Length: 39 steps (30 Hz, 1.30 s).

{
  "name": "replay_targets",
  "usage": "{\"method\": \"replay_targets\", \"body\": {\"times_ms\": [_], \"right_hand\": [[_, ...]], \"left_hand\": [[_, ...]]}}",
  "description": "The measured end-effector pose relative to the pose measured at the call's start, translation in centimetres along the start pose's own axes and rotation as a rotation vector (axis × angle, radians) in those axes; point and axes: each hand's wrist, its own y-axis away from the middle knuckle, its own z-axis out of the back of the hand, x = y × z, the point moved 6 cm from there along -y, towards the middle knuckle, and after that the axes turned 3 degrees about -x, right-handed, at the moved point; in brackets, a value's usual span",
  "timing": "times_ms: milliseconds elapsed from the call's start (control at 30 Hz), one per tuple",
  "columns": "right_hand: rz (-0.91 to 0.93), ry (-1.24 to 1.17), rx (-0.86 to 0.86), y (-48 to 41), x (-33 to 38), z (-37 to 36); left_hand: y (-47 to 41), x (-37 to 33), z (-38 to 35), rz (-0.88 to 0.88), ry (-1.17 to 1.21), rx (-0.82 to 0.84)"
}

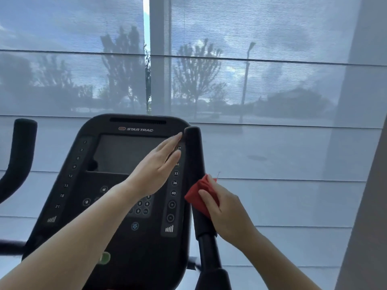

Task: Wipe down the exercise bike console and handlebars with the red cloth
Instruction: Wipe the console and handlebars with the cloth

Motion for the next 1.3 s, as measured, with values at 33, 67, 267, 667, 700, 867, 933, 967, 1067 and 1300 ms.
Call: {"method": "replay_targets", "body": {"times_ms": [33, 67, 267, 667, 700, 867, 933, 967, 1067, 1300], "right_hand": [[-0.003, 0.001, -0.001, 0.7, -0.3, 0.1], [-0.014, -0.002, -0.004, 1.2, -0.6, 0.4], [-0.085, 0.006, -0.096, 0.6, 0.1, 1.4], [-0.148, 0.023, 0.03, 7.0, 2.1, 2.1], [-0.161, 0.012, 0.021, 6.9, 2.2, 2.2], [-0.172, 0.159, 0.172, 7.2, 2.7, -0.1], [-0.172, 0.179, 0.139, 7.6, 2.6, 0.2], [-0.178, 0.192, 0.111, 7.7, 2.6, 0.5], [-0.188, 0.232, 0.051, 8.1, 2.7, 1.5], [-0.194, 0.13, -0.164, 5.1, 3.7, 4.1]], "left_hand": [[1.3, 1.0, -0.4, 0.02, -0.052, 0.027], [2.7, 2.2, -1.0, 0.048, -0.12, 0.06], [10.1, 7.9, -4.4, 0.2, -0.537, 0.212], [12.2, 9.4, -5.2, 0.116, -0.606, 0.238], [12.1, 9.4, -5.2, 0.12, -0.601, 0.24], [12.0, 9.4, -5.3, 0.149, -0.597, 0.255], [12.1, 9.5, -5.4, 0.17, -0.579, 0.258], [12.1, 9.5, -5.5, 0.178, -0.566, 0.259], [12.0, 9.5, -5.5, 0.191, -0.535, 0.269], [12.0, 9.5, -5.2, 0.175, -0.517, 0.27]]}}
